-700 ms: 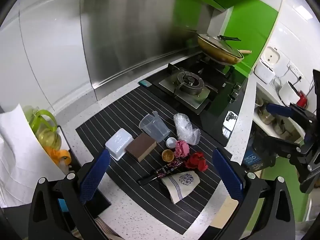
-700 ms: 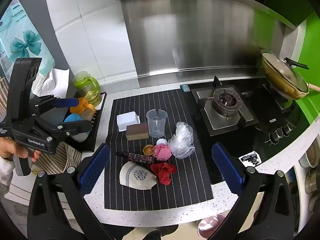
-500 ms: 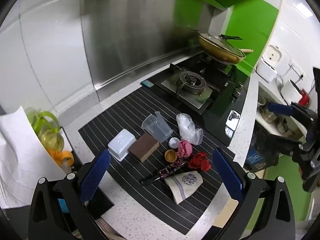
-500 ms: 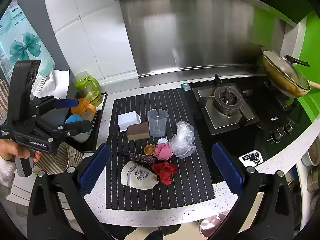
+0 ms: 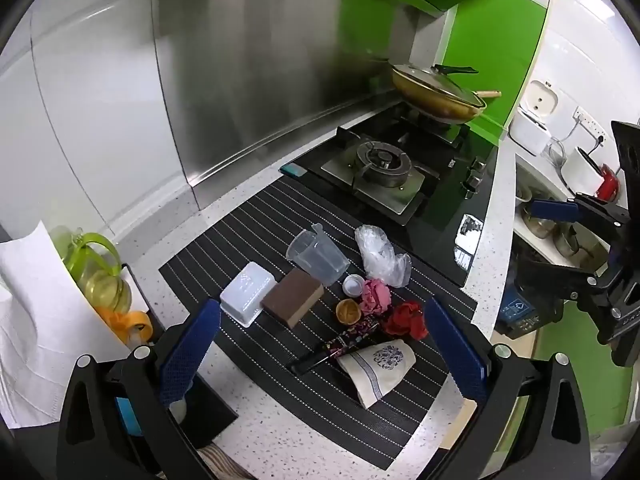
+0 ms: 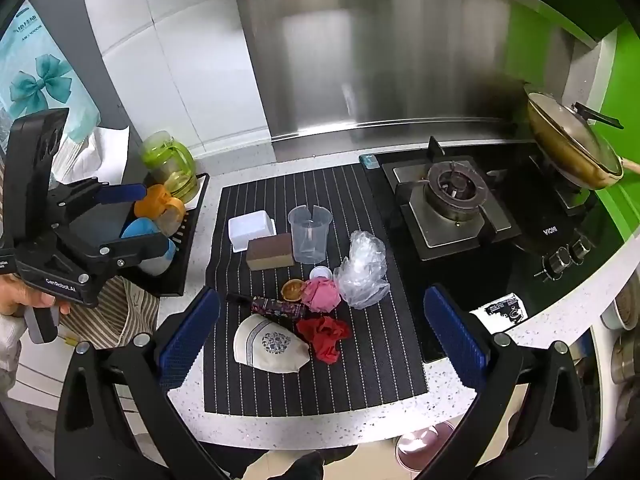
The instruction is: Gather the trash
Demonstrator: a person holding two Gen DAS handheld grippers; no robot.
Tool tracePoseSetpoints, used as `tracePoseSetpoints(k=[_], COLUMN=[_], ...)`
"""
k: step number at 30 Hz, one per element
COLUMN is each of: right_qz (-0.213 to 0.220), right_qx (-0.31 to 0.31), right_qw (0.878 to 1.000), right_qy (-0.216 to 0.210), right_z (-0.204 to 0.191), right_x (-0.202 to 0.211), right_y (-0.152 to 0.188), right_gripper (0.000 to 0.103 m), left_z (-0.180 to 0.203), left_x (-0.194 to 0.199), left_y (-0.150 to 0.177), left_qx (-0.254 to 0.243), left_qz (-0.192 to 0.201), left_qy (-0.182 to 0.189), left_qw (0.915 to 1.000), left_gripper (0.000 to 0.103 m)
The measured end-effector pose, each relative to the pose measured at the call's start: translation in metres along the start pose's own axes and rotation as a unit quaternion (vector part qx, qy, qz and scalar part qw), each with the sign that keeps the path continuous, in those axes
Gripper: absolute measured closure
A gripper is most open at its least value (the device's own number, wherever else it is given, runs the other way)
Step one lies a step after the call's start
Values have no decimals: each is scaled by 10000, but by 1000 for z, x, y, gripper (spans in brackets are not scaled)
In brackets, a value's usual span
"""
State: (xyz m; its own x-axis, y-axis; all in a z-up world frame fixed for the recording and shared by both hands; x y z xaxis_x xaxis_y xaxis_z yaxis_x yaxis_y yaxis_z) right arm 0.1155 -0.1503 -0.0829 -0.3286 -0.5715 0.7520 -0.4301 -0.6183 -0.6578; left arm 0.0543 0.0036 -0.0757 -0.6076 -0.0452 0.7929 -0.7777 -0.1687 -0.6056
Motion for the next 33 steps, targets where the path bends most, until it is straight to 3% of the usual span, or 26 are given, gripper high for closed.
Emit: tracePoseSetpoints(k=[33], right_qz=[-26], right_qx=[-1], right_qw=[10000], right_qy=[-13], right_z=[-10], right_x=[-5], right_y=[-1], right_gripper=[3], left_z=[-3], left_x=[-4], left_y=[4], left_qx=[1], left_qz=[-37], left_qy=[-120], left_qw=[9999], left_gripper=[5])
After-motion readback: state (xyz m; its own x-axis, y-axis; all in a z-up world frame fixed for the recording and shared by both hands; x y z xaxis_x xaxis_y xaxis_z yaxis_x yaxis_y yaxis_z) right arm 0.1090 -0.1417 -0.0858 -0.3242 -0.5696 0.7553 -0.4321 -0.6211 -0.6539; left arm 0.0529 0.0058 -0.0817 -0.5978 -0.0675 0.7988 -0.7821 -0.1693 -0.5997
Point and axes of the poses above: each gripper's, at about its wrist camera, not at the fingertips, and x roughly against the way its jaws point, z to its right, y to its underside, the point moved 9 cm from there along -x, roughly the way its jaws point, and after that the axes turned 2 degrees about -y, right-handed, at the moved point
